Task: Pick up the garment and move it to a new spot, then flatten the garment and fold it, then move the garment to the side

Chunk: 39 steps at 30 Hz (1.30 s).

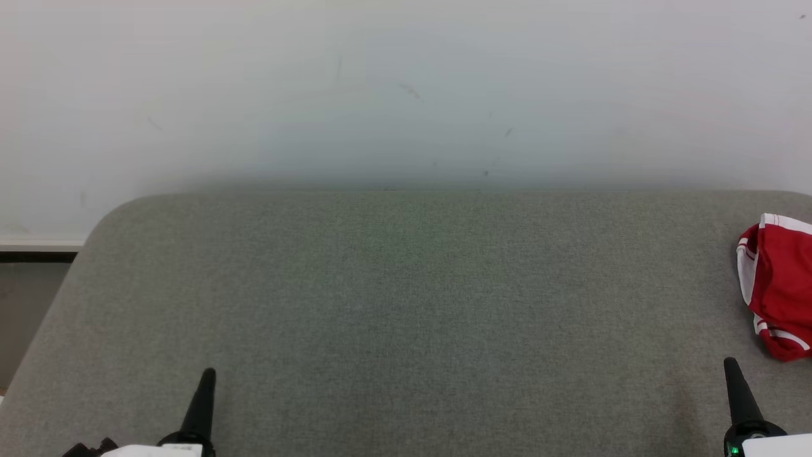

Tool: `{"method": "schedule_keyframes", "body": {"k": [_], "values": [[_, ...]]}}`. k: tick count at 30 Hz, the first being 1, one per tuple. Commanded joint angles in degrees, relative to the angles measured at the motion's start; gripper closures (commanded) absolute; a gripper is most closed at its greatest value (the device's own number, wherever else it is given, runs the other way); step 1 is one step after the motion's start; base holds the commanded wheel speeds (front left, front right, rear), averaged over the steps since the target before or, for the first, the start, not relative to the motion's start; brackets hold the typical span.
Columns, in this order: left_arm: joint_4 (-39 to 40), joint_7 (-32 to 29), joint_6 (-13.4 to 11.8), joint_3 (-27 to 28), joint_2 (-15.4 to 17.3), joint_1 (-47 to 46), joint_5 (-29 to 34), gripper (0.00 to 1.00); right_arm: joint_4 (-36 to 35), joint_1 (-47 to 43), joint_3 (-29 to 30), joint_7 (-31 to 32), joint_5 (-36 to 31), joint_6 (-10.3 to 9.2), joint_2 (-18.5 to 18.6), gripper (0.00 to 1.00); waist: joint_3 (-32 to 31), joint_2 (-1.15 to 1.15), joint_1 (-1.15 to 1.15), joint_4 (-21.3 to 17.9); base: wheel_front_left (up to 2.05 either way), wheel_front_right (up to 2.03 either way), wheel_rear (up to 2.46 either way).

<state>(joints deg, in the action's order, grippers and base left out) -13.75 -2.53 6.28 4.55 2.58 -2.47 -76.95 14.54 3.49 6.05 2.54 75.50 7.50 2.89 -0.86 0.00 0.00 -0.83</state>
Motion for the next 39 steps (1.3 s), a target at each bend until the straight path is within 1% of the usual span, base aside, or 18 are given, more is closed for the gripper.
{"method": "schedule_keyframes", "body": {"k": [1, 33, 36, 39], "values": [[0.21, -0.36, 0.36, 0.28, 0.4, -1.17, -1.54, 1.0, -0.59, 1.2, 0.24, 0.44, 1.51, -0.01, 0.1, 1.0, 0.04, 0.0, 0.0, 0.03, 0.0, 0.0, 0.0], [-0.32, -3.98, 1.42, 2.0, 0.47, -3.99, -14.74, 1.0, -0.66, 2.98, 0.62, 3.95, 16.22, -0.01, -0.01, 1.0, 0.96, 0.0, 0.0, 0.77, 0.0, 0.0, 0.0], [-0.36, -4.21, 1.43, 2.13, 0.47, -4.18, -16.0, 1.0, -0.66, 3.18, 0.65, 4.25, 17.25, -0.02, -0.02, 1.0, 1.04, 0.0, 0.0, 0.83, 0.0, 0.0, 0.0], [-0.35, -4.2, 1.38, 2.1, 0.47, -4.12, -15.83, 1.0, -0.64, 3.15, 0.64, 4.21, 16.95, -0.01, -0.02, 1.0, 1.04, 0.0, 0.0, 0.83, 0.0, 0.0, 0.0]]}}
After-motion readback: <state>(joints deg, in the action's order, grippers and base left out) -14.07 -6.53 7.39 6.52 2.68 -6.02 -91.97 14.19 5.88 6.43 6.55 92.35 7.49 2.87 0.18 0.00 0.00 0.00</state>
